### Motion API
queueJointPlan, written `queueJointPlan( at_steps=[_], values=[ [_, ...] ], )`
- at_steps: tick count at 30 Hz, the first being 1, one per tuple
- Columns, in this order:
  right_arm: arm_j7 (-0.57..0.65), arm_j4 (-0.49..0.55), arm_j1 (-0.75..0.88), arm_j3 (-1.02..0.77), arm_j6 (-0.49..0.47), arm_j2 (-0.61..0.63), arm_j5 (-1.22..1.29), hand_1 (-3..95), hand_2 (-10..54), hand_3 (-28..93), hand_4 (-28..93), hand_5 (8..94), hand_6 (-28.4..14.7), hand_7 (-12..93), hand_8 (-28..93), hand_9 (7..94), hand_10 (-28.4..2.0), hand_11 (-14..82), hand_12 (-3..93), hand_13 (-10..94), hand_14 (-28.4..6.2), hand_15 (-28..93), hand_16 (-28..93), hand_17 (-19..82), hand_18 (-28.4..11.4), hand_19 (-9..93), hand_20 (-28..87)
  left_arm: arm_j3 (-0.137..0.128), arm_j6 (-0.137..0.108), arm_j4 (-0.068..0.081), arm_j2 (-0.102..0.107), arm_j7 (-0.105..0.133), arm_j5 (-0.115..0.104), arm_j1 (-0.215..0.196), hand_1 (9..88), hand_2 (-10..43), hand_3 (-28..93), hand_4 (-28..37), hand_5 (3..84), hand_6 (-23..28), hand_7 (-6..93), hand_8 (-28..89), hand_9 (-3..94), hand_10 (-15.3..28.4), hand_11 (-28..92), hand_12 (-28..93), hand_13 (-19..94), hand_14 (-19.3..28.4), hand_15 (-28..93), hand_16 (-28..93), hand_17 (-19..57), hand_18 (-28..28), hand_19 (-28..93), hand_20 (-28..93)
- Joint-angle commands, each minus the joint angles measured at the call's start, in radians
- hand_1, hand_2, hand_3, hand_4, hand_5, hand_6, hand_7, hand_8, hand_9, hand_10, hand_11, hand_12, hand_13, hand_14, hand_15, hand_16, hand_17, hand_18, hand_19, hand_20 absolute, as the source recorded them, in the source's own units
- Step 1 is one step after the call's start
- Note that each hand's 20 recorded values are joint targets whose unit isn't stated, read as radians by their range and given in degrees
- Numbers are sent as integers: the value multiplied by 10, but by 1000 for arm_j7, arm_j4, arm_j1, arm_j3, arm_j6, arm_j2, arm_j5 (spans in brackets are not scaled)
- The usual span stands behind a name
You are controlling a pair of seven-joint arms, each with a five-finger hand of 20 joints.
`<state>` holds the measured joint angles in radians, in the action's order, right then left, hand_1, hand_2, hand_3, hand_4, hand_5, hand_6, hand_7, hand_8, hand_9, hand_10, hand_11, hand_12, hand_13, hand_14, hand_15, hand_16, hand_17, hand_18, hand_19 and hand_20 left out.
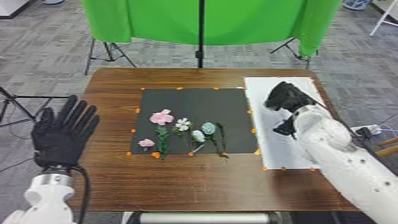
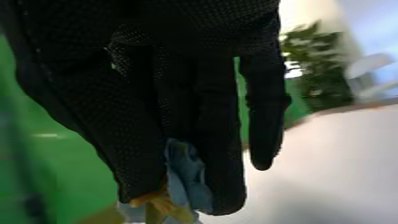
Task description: Arrange flowers
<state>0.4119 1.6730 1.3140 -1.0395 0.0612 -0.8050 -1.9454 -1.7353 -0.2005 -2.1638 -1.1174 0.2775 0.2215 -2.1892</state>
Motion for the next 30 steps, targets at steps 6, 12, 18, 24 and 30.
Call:
queueJointPlan(
  at_steps=[6, 12, 18, 24, 30],
  values=[
    [-119, 108, 117, 46, -116, -42, -38, 562, -47, 658, -283, 711, 8, 294, -43, 722, -103, 136, 249, 628, -65, 306, 331, 226, -170, 627, 311, 5, 26, 13, -19, -34, -15, -7, 221, 142, 761, -283, 423, 72, 72, -71, 345, 123, 124, 114, 250, 135, 214, -16, -37, 114, 190, 130],
    [-97, 177, 177, 8, -88, -35, -3, 465, -92, 774, -283, 621, -6, 202, -133, 621, -124, 174, 158, 586, -90, 379, 201, 219, -177, 653, 297, 0, 48, 17, -13, -43, -4, -1, 221, 141, 760, -283, 420, 72, 70, -71, 345, 126, 123, 115, 248, 135, 213, -15, -38, 114, 190, 130],
    [-94, 230, 193, -13, -72, -47, 16, 407, -95, 759, -283, 592, -21, 191, -141, 580, -140, 158, 152, 560, -104, 398, 192, 214, -186, 683, 312, -6, 31, 13, -13, -32, -9, -10, 227, 135, 760, -283, 418, 72, 69, -70, 344, 127, 120, 116, 246, 134, 206, -13, -39, 115, 187, 128],
    [-81, 275, 228, -78, -47, -69, 39, 353, -94, 747, -283, 548, -38, 167, -128, 535, -154, 141, 148, 523, -122, 390, 176, 208, -190, 671, 302, -2, 32, 15, -7, -24, -7, -9, 229, 134, 759, -283, 418, 72, 69, -70, 344, 126, 121, 117, 246, 135, 204, -11, -39, 116, 186, 128],
    [-100, 302, 309, -246, 72, -112, 259, 269, -11, 769, -283, 479, -54, 138, -112, 376, -160, 81, 124, 321, -168, 139, 176, 124, -173, 494, 182, 3, 77, 26, -2, -10, -5, 1, 215, 134, 758, -283, 403, 66, 55, -70, 328, 119, 94, 106, 231, 105, 141, -26, -36, 110, 165, 120]
  ],
)
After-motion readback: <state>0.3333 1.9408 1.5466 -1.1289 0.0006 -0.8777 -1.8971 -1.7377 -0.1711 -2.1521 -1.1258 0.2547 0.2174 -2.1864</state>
